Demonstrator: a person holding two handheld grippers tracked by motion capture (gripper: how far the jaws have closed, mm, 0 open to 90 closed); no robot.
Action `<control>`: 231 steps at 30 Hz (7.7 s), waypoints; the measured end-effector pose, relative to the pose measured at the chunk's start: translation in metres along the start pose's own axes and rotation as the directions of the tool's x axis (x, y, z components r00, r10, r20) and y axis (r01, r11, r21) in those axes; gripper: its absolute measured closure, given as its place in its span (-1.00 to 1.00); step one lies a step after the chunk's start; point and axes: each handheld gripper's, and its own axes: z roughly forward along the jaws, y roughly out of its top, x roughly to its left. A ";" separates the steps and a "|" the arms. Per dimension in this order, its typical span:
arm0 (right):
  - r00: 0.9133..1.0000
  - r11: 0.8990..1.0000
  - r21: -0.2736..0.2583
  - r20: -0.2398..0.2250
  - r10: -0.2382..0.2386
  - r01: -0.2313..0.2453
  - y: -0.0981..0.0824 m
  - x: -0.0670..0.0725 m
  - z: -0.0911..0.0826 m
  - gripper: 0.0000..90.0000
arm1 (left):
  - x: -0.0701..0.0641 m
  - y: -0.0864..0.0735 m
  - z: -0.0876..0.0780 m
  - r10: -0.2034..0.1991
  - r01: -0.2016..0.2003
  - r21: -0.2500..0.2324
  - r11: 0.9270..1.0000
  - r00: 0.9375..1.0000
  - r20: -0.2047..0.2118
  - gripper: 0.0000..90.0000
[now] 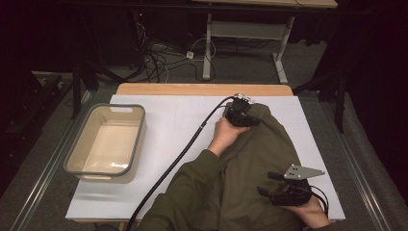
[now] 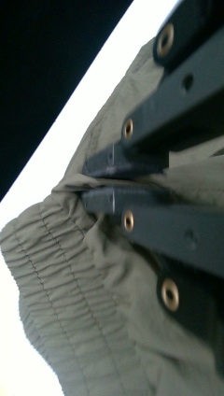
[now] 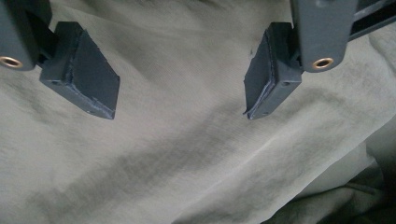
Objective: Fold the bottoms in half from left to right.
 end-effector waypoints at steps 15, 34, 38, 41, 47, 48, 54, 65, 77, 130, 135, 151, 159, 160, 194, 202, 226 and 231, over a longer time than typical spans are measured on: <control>1.000 1.000 0.005 0.002 -0.003 0.003 0.000 0.000 0.001 -0.39 | 0.011 -0.021 -0.047 0.034 -0.034 0.012 0.999 0.999 -0.022 0.18; 1.000 1.000 0.013 0.007 -0.001 0.001 -0.001 0.000 0.002 -0.39 | 0.007 -0.083 -0.102 0.052 -0.051 0.044 0.998 0.998 -0.021 0.08; 1.000 1.000 0.022 0.012 -0.005 0.005 -0.001 0.001 0.002 -0.39 | 0.003 -0.098 -0.109 0.060 -0.059 0.060 0.996 0.998 -0.014 0.09; 1.000 1.000 0.024 0.012 -0.007 0.007 -0.001 0.001 0.003 -0.39 | 0.001 -0.108 -0.113 0.061 -0.060 0.069 0.996 0.998 -0.009 0.09; 1.000 1.000 0.025 0.014 -0.009 0.009 -0.001 0.002 0.003 -0.39 | -0.002 -0.122 -0.115 0.059 -0.059 0.089 0.994 0.998 -0.002 0.09; 1.000 1.000 0.024 0.014 -0.009 0.009 -0.001 0.002 0.003 -0.39 | -0.003 -0.124 -0.115 0.060 -0.059 0.096 0.994 0.998 -0.001 0.09; 1.000 1.000 0.025 0.014 -0.007 0.007 -0.002 0.001 0.002 -0.39 | -0.006 -0.137 -0.112 0.050 -0.051 0.123 0.991 0.999 0.016 0.09; 1.000 1.000 0.027 0.017 -0.007 0.007 -0.002 0.001 0.003 -0.39 | 0.000 -0.143 -0.109 0.020 -0.023 0.157 0.987 1.000 0.024 0.13; 1.000 0.999 0.032 0.016 -0.012 0.012 -0.002 0.002 0.003 -0.39 | -0.006 -0.141 -0.111 0.054 -0.058 0.127 0.990 0.998 0.041 0.88; 0.999 1.000 0.017 0.036 0.008 -0.009 -0.001 -0.004 -0.003 -0.39 | -0.054 -0.085 -0.080 0.170 -0.171 -0.001 0.985 0.978 0.124 0.14; 0.999 1.000 0.024 0.043 0.010 -0.011 0.000 -0.004 -0.002 -0.39 | -0.042 -0.101 -0.097 0.162 -0.163 0.010 0.987 0.983 0.090 0.03; 0.997 1.000 0.027 0.082 0.014 -0.016 0.005 -0.009 -0.008 -0.38 | -0.021 -0.155 -0.135 0.174 -0.174 0.034 0.984 0.984 -0.021 -0.39; 0.988 0.999 0.021 0.144 0.045 -0.049 0.023 -0.026 -0.018 -0.29 | -0.016 -0.182 -0.153 0.145 -0.143 0.023 0.989 0.987 -0.071 -0.66; 0.987 0.998 0.018 0.150 0.054 -0.057 0.026 -0.030 -0.018 -0.26 | -0.016 -0.185 -0.154 0.141 -0.139 0.021 0.990 0.987 -0.078 -0.66; 0.927 0.951 0.044 0.242 0.288 -0.307 0.091 -0.137 0.069 0.40 | -0.011 -0.214 -0.163 0.128 -0.121 0.065 0.991 0.984 -0.121 -1.00; 0.939 0.955 0.053 0.210 0.273 -0.290 0.088 -0.140 0.080 0.89 | -0.011 -0.214 -0.162 0.126 -0.119 0.068 0.991 0.985 -0.121 -0.99; 0.854 0.949 0.040 0.449 0.261 -0.312 0.149 -0.189 0.058 0.97 | -0.009 -0.213 -0.165 0.120 -0.114 0.058 0.992 0.986 -0.118 -0.98; 0.841 0.935 0.082 0.468 0.271 -0.346 0.134 -0.194 0.075 0.97 | -0.010 -0.214 -0.164 0.124 -0.118 0.063 0.991 0.986 -0.113 -0.98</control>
